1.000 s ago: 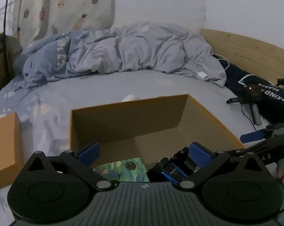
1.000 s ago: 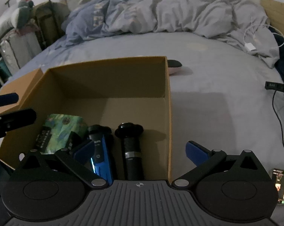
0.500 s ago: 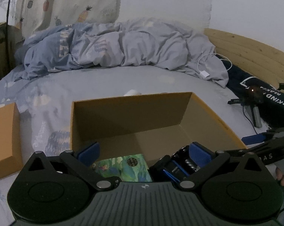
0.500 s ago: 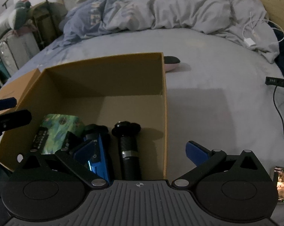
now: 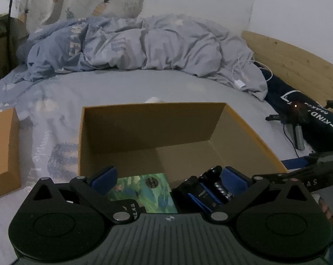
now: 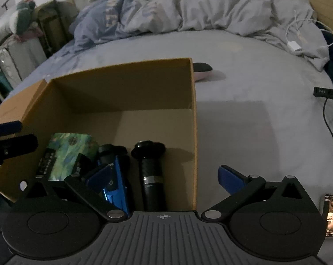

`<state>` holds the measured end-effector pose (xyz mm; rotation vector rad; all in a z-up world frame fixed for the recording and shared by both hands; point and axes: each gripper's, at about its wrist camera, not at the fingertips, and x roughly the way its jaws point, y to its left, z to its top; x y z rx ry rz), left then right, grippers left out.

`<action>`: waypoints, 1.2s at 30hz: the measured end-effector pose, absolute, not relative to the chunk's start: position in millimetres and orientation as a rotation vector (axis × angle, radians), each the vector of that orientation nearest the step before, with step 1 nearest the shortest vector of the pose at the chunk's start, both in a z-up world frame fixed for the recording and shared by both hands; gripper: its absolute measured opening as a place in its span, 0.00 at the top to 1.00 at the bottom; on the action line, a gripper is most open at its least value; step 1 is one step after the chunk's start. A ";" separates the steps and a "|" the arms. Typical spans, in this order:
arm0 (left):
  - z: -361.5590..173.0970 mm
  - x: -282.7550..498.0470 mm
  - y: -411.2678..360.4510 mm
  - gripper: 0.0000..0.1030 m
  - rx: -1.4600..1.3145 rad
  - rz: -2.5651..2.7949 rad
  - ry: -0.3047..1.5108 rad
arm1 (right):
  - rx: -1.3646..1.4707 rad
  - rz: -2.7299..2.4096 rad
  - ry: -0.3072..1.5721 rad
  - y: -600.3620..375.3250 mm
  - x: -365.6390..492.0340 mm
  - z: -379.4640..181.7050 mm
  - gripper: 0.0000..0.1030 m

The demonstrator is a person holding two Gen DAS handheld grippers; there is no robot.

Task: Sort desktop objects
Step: 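Withdraw the left gripper up out of the cardboard box, then move the right gripper toward the yellow bottle on the bed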

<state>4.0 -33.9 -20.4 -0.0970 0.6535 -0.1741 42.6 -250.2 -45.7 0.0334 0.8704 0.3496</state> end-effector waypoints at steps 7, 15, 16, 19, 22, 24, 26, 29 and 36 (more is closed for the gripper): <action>-10.1 1.7 -21.4 0.00 -0.134 -0.151 0.630 | 0.066 0.358 0.888 -242.4 44.7 -44.3 0.00; 2.3 10.2 1.3 0.00 -0.199 -0.095 0.630 | 0.182 0.358 0.916 -246.5 59.9 -25.7 0.00; 4.1 12.8 4.7 0.00 -0.214 -0.091 0.630 | 0.189 0.364 0.909 -248.1 62.2 -21.3 0.00; 9.3 20.7 14.3 0.00 -0.245 -0.075 0.628 | 0.181 0.380 0.884 -249.8 69.5 -4.0 0.00; 17.7 31.2 23.9 0.00 -0.254 -0.059 0.619 | 0.158 0.398 0.854 -249.2 79.2 15.4 0.00; 24.4 39.1 29.9 0.00 -0.254 -0.052 0.614 | 0.147 0.419 0.840 -247.6 88.5 28.2 0.00; 32.4 49.0 36.9 0.00 -0.256 -0.051 0.610 | 0.137 0.445 0.827 -245.5 99.0 41.2 0.00; 43.9 63.9 47.1 0.00 -0.245 -0.054 0.600 | 0.107 0.494 0.814 -238.7 115.8 58.9 0.00; 55.5 103.3 61.4 0.00 -0.157 -0.018 0.597 | -0.006 0.616 0.814 -207.5 164.9 86.8 0.00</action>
